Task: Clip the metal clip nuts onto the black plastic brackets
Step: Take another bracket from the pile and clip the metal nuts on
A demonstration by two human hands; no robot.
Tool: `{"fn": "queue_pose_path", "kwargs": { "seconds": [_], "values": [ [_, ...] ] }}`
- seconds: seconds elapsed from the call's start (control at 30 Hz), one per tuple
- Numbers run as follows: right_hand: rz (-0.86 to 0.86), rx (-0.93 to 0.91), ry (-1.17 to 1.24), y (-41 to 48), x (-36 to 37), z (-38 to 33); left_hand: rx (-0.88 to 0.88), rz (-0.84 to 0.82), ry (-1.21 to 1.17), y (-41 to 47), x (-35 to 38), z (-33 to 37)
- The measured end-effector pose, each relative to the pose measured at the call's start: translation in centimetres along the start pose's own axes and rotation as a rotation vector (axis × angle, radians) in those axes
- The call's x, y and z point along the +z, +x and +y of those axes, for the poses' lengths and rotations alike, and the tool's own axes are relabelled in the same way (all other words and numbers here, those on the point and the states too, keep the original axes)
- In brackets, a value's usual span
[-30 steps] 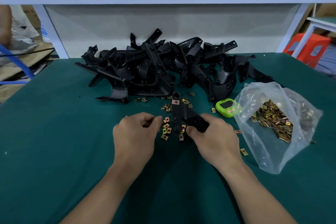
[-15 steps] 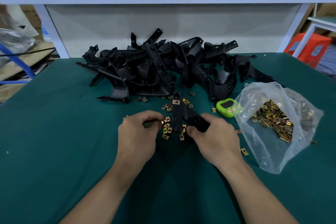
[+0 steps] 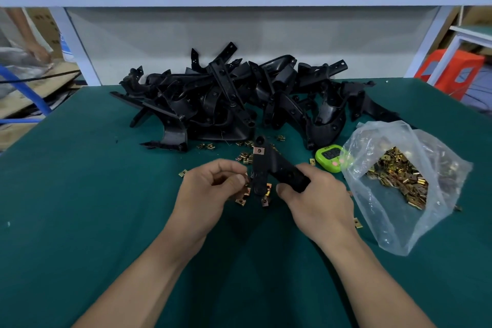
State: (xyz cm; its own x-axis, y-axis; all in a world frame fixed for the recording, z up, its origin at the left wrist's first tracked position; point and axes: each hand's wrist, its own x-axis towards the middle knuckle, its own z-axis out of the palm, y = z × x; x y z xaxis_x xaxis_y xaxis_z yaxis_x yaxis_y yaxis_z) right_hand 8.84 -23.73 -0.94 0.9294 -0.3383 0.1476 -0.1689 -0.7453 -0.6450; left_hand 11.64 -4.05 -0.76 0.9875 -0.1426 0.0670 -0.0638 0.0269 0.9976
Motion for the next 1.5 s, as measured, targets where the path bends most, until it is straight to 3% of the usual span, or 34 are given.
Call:
{"fn": "queue_pose_path", "kwargs": {
  "seconds": [0.57,0.87,1.07,1.23,1.5],
  "values": [
    [-0.021,-0.063,-0.067,-0.4,-0.4,-0.3,-0.058,-0.062,-0.105,-0.2,-0.1,0.2],
    [0.043,-0.104,-0.032,-1.2,0.4,-0.5,-0.132,0.136,-0.320,-0.8,0.8,0.4],
    [0.121,-0.124,-0.144,-1.4,0.7,-0.5,-0.160,0.109,-0.165,-1.2,1.6,0.2],
    [0.137,-0.065,-0.070,-1.1,1.0,-0.6,-0.111,0.067,-0.089,-0.9,2.2,0.5],
    [0.147,-0.057,-0.073,-1.1,1.0,-0.5,0.147,0.190,0.517,-2.3,3.4,-0.1]
  ]
}}
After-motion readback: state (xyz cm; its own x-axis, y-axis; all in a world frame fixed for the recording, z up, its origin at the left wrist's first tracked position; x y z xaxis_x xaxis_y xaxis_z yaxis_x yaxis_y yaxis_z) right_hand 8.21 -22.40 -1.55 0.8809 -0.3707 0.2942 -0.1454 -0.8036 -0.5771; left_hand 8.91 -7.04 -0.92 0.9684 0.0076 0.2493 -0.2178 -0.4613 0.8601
